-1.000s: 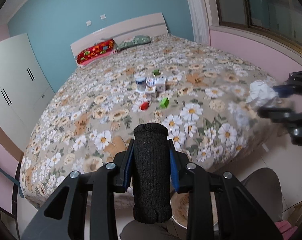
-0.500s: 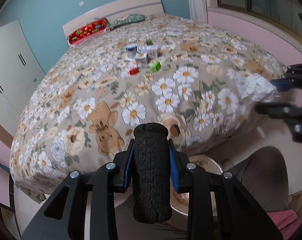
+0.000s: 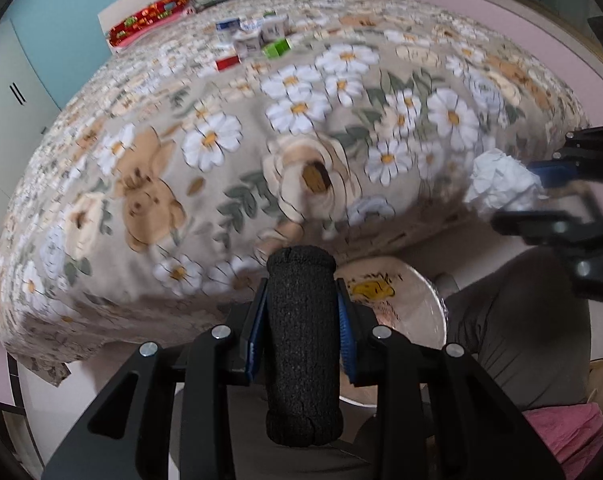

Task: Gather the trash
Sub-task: 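Lift black cylinder and paper ball and carry both toward the trash bin, then open both tools over the bin, dropping cylinder and paper ball inside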

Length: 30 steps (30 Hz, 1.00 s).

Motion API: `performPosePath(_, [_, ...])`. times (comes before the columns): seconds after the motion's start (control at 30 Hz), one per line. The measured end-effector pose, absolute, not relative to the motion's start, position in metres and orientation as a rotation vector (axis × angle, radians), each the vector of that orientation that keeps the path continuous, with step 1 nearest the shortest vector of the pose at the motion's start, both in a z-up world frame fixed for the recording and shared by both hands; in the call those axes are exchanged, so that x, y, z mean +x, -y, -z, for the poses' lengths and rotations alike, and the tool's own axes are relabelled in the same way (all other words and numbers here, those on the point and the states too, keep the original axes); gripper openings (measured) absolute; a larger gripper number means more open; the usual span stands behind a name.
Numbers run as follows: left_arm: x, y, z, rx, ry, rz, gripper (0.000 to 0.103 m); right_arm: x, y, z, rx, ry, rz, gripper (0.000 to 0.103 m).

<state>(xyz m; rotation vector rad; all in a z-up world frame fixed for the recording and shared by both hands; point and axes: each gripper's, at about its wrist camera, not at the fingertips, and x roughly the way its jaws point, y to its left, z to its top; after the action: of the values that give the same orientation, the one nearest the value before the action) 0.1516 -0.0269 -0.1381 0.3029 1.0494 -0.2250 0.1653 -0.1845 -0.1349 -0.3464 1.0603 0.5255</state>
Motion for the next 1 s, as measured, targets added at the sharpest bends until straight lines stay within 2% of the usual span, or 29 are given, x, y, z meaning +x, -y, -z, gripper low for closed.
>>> performPosePath(1.0, [0.166, 0.047, 0.283, 0.259, -1.371, 0.268, 0.033, 0.17, 0.162, 0.292, -0.264, -1.386, -0.53, 0.036])
